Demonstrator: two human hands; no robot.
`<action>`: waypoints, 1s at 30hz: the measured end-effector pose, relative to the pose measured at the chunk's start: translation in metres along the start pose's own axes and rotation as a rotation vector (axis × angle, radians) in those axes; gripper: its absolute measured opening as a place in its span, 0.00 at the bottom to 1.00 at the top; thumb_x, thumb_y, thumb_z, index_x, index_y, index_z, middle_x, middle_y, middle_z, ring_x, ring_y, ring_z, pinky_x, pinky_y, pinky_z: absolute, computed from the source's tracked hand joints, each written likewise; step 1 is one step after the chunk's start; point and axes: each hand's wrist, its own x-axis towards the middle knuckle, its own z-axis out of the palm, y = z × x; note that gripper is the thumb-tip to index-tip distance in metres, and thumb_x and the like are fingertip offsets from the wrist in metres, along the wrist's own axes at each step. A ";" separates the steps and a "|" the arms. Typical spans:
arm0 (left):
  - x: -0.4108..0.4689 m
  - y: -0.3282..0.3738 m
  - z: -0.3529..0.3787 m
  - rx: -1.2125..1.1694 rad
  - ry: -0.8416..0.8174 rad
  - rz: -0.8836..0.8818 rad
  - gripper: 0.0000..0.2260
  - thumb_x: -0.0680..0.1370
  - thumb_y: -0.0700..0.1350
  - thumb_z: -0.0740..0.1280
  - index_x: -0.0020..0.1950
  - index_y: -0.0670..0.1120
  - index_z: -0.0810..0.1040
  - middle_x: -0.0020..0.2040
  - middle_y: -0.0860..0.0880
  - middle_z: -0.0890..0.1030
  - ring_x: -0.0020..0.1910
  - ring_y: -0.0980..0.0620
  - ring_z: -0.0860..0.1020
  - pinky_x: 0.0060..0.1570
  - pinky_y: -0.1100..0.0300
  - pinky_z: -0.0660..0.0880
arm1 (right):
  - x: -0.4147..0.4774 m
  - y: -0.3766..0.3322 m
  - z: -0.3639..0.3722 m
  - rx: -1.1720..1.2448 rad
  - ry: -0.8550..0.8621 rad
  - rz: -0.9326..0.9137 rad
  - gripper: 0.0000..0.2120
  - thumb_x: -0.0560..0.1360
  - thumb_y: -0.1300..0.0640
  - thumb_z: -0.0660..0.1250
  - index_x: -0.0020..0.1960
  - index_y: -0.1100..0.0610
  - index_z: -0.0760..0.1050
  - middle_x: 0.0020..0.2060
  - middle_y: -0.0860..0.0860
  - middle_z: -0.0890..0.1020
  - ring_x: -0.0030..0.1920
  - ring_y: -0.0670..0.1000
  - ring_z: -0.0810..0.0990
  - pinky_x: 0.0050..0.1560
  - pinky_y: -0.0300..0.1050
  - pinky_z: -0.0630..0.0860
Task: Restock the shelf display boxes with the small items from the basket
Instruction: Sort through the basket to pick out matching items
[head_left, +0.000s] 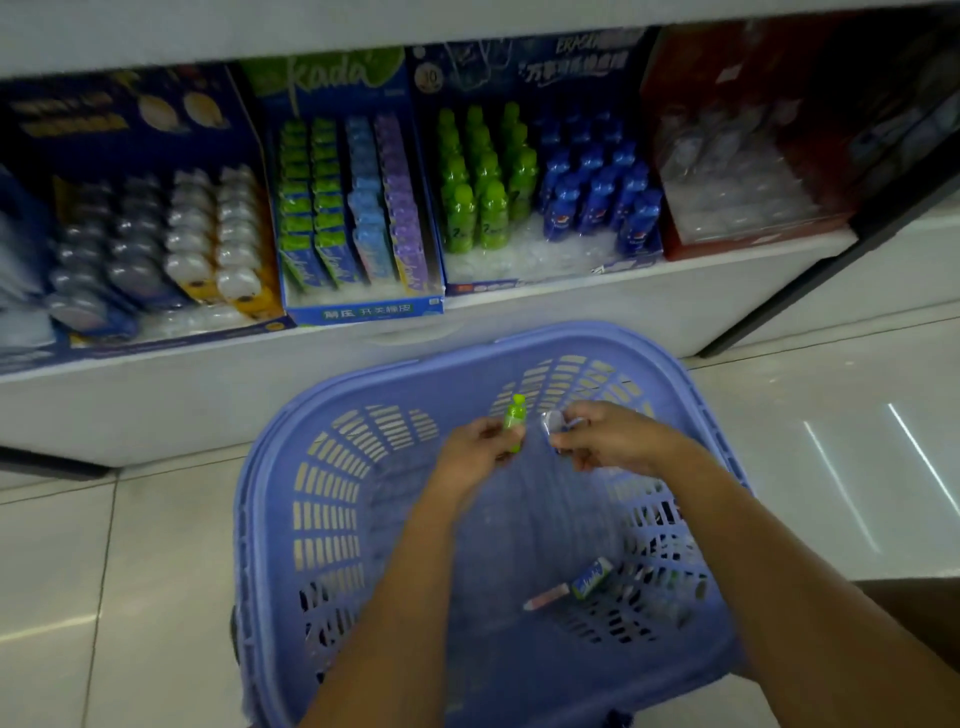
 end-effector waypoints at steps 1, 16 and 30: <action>-0.010 0.010 0.000 -0.168 -0.044 0.000 0.03 0.77 0.38 0.66 0.44 0.43 0.79 0.39 0.47 0.83 0.40 0.53 0.80 0.44 0.63 0.77 | -0.006 -0.008 0.003 0.078 0.062 -0.073 0.01 0.77 0.63 0.65 0.49 0.60 0.75 0.35 0.54 0.78 0.29 0.48 0.76 0.30 0.37 0.74; -0.113 0.110 -0.010 -0.524 -0.326 0.277 0.14 0.73 0.47 0.65 0.53 0.40 0.81 0.51 0.40 0.82 0.39 0.49 0.83 0.40 0.57 0.81 | -0.101 -0.132 0.014 -0.088 0.066 -0.603 0.11 0.72 0.60 0.71 0.54 0.51 0.79 0.45 0.45 0.84 0.37 0.39 0.80 0.38 0.29 0.74; -0.117 0.126 -0.024 -0.189 -0.017 0.515 0.09 0.79 0.33 0.61 0.49 0.45 0.78 0.51 0.42 0.79 0.47 0.44 0.75 0.40 0.64 0.77 | -0.065 -0.183 -0.043 -0.393 0.582 -0.784 0.14 0.70 0.63 0.72 0.55 0.59 0.77 0.35 0.49 0.77 0.33 0.47 0.76 0.40 0.33 0.75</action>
